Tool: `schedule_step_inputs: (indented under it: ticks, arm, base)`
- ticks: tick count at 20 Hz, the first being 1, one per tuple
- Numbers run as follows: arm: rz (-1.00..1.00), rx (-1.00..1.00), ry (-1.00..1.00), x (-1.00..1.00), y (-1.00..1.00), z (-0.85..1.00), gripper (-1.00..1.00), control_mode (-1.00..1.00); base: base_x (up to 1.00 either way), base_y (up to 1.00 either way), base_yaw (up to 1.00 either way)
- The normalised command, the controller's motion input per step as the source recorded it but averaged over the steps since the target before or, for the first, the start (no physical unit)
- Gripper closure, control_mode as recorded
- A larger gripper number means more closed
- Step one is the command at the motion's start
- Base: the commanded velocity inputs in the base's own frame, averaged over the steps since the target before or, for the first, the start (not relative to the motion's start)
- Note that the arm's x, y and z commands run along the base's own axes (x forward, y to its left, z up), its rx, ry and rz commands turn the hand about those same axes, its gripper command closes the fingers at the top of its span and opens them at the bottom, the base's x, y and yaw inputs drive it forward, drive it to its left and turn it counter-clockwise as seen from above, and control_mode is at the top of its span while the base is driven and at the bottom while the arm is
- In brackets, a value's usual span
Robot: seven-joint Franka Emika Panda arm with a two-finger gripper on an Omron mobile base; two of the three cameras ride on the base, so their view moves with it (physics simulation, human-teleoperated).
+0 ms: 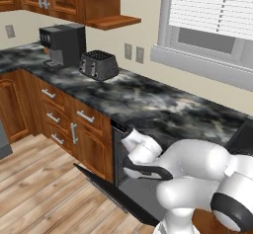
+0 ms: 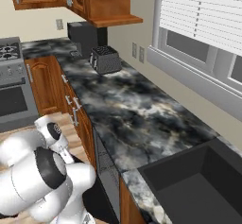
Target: Open the dishwasher door and pull out the top rack.
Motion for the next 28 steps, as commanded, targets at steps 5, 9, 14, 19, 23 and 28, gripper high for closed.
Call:
schedule_step_inputs:
  ticks: [5,9,14,19,23,28]
  arm:
    - [-0.02,-0.19,0.25,0.29,0.01,-0.62,-1.00,-1.00]
    - [0.00,-0.16,0.05,0.43,0.00,-0.40,-1.00,-1.00]
    - [0.00,-0.11,-0.03,0.60,0.00,-0.31,-1.00,-1.00]
    - [0.06,-0.04,-0.14,0.31,0.00,-0.49,-1.00,-1.00]
    - [0.08,-0.03,-0.33,0.13,-0.02,-0.25,-1.00,-1.00]
    - [0.08,0.00,-0.26,0.47,-0.04,-0.09,-1.00,-1.00]
  base:
    - [0.00,0.00,0.00]
    - [0.00,0.00,0.00]
    - [0.00,0.00,0.00]
    - [0.00,0.00,0.00]
    - [0.00,0.00,0.00]
    - [0.00,0.00,0.00]
